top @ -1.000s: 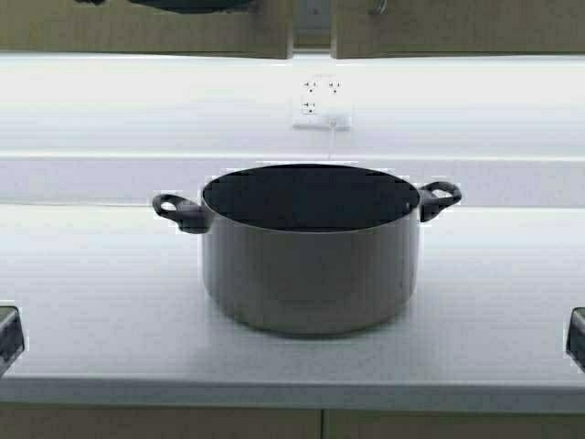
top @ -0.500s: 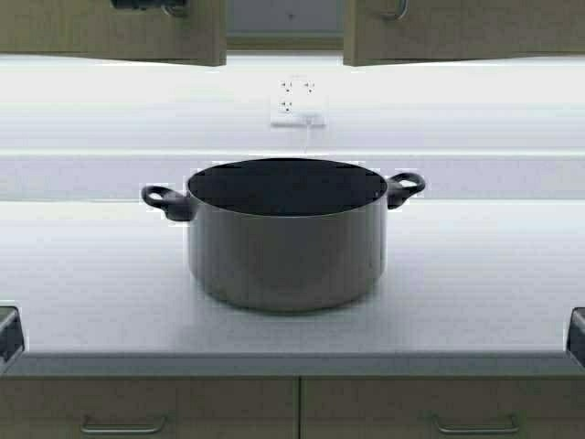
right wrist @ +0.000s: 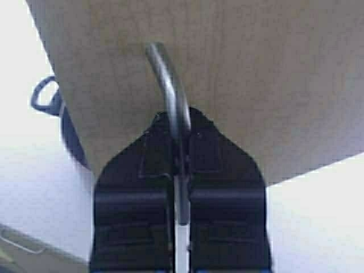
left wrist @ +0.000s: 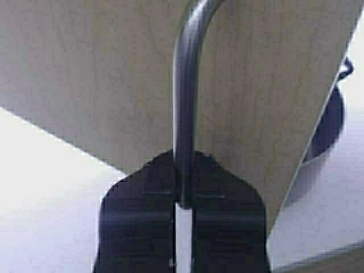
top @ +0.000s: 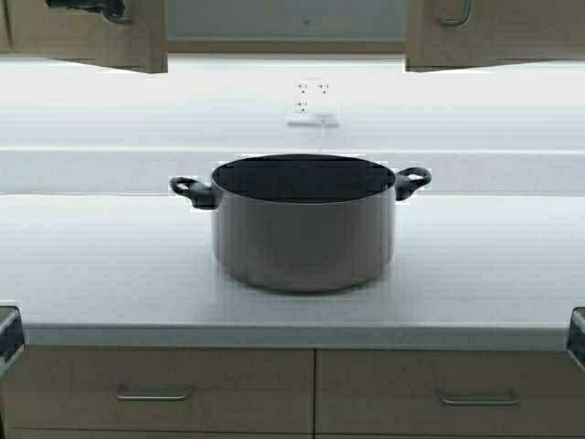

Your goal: Open the cabinet, put the pot inside, then close it

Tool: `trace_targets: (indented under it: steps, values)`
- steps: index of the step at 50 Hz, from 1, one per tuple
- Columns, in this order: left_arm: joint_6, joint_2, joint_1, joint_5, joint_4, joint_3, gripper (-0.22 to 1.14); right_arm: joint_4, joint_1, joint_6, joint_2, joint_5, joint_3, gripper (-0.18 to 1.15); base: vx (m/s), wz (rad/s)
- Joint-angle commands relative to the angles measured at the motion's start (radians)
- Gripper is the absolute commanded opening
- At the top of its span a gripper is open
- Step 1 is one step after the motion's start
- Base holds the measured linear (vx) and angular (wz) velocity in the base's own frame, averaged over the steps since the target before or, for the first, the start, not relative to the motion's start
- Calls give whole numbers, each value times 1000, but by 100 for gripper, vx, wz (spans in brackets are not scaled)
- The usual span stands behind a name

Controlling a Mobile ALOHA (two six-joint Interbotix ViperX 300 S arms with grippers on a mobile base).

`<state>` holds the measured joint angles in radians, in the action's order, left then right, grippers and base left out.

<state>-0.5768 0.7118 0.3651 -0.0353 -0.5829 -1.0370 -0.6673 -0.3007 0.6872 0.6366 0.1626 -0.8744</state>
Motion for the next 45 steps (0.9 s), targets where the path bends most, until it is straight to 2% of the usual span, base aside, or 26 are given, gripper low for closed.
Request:
trace_targets:
  steps: [1, 6, 10, 12, 15, 19, 21, 25, 27, 38, 45]
  values:
    - [-3, 6, -44, -5, 9, 43, 3, 31, 64, 0, -11, 52, 11, 7, -13, 10]
    - [6, -9, -48, -9, 11, 51, 3, 38, 78, -37, -25, 57, 14, 8, -14, 9]
    - [5, -21, -51, -21, 11, 57, 6, 32, 84, -46, -38, 75, 23, 20, -13, 8]
    - [5, -29, -51, -21, 11, 64, 11, 32, 84, -46, -41, 98, 29, 33, -12, 6]
    - [5, -32, -51, -21, 11, 71, 24, 32, 84, -48, -40, 123, 32, 61, -11, 4]
    - [14, -29, -51, -21, 11, 71, 53, 32, 92, -49, -29, 137, 31, 97, -9, 4]
    - [18, -26, -52, -21, 11, 66, 68, 32, 100, -49, -17, 140, 26, 108, -7, 2]
    - [32, -18, -51, -21, 11, 58, 96, 32, 118, -49, 17, 152, 9, 106, -5, 1]
    - [38, -12, -51, -20, 11, 54, 104, 32, 129, -49, 34, 161, 2, 103, -3, 1]
    - [54, 71, -51, 52, 11, 9, 102, 37, 189, -49, 155, 344, -23, 103, 0, 0]
    - [91, 144, -17, 242, 5, 2, 99, 6, 178, -46, 204, 551, -2, 102, 0, -1]
